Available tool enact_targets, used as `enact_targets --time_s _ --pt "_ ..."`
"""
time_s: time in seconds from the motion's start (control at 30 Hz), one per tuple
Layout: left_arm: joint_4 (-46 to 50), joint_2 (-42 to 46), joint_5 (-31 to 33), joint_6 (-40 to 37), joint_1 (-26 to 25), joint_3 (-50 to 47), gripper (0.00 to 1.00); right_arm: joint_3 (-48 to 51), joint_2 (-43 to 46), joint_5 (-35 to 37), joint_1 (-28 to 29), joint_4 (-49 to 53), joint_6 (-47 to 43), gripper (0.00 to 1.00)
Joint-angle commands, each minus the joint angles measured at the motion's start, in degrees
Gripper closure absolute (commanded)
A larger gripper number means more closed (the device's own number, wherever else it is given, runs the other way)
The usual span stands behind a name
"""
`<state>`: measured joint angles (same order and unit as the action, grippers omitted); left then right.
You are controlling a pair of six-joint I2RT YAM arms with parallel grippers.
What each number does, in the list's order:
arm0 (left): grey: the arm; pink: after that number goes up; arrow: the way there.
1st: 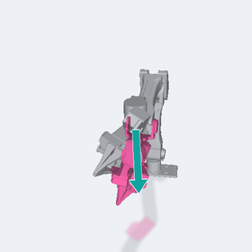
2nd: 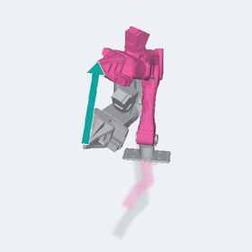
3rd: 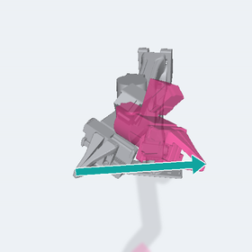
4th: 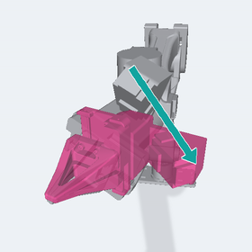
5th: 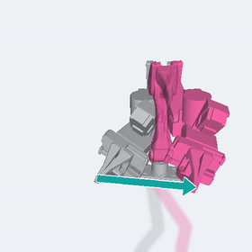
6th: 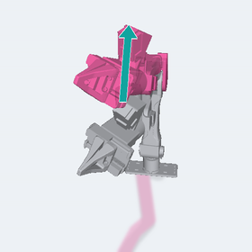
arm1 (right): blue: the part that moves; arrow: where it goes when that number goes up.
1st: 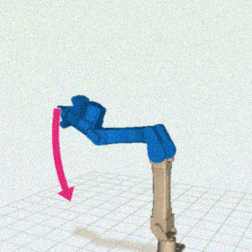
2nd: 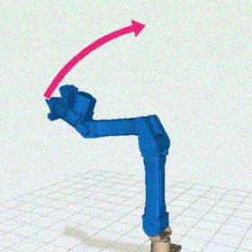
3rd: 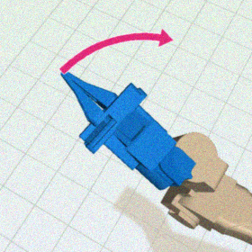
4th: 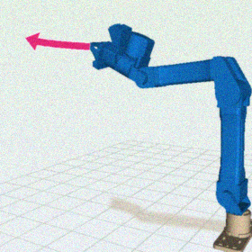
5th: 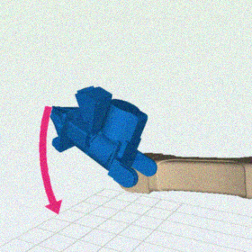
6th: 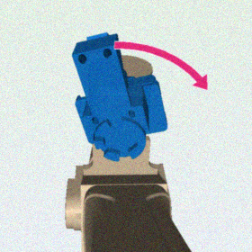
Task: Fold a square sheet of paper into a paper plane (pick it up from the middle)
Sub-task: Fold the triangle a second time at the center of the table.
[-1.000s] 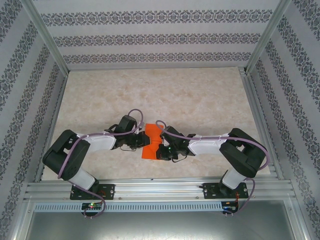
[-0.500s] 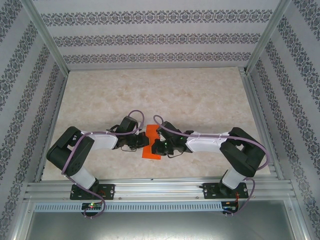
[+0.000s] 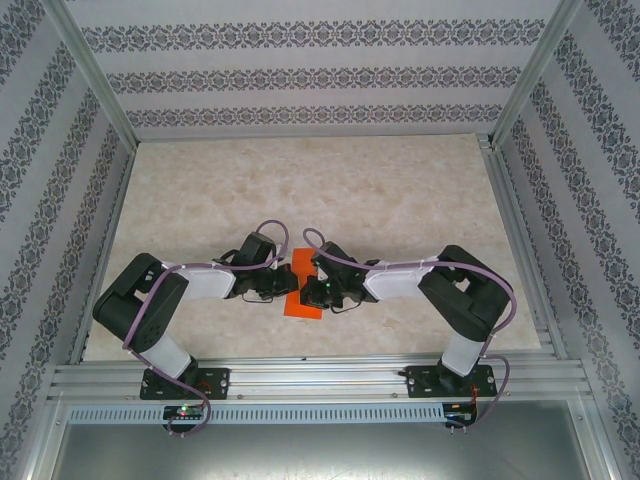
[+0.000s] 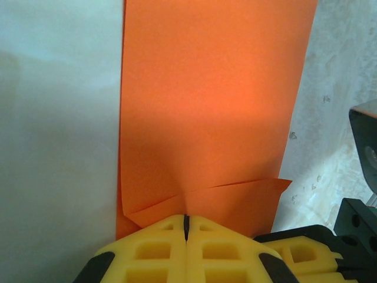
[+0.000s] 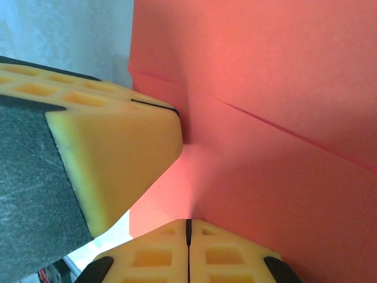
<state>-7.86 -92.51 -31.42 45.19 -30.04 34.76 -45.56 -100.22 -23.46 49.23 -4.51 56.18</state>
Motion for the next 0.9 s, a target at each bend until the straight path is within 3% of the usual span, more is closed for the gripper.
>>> enact_targets --time_s 0.0,0.4,0.67,0.87 --pt "4.6 -0.48 4.0 -0.98 -0.46 -1.9 0.94 0.27 3.42 -0.63 -0.68 -0.28 0.18 0.94" --pt "4.99 -0.31 4.8 -0.59 -0.46 -2.03 0.95 2.45 -2.86 -1.86 -0.98 -0.21 0.11 0.93" --pt "6.33 -0.24 5.5 -1.42 -0.46 -1.94 0.96 3.13 5.54 0.92 0.37 3.07 0.16 0.92" --pt "5.98 -0.42 5.31 -1.11 -0.46 -1.88 0.96 8.29 4.34 -0.52 0.82 -2.19 2.52 0.93"
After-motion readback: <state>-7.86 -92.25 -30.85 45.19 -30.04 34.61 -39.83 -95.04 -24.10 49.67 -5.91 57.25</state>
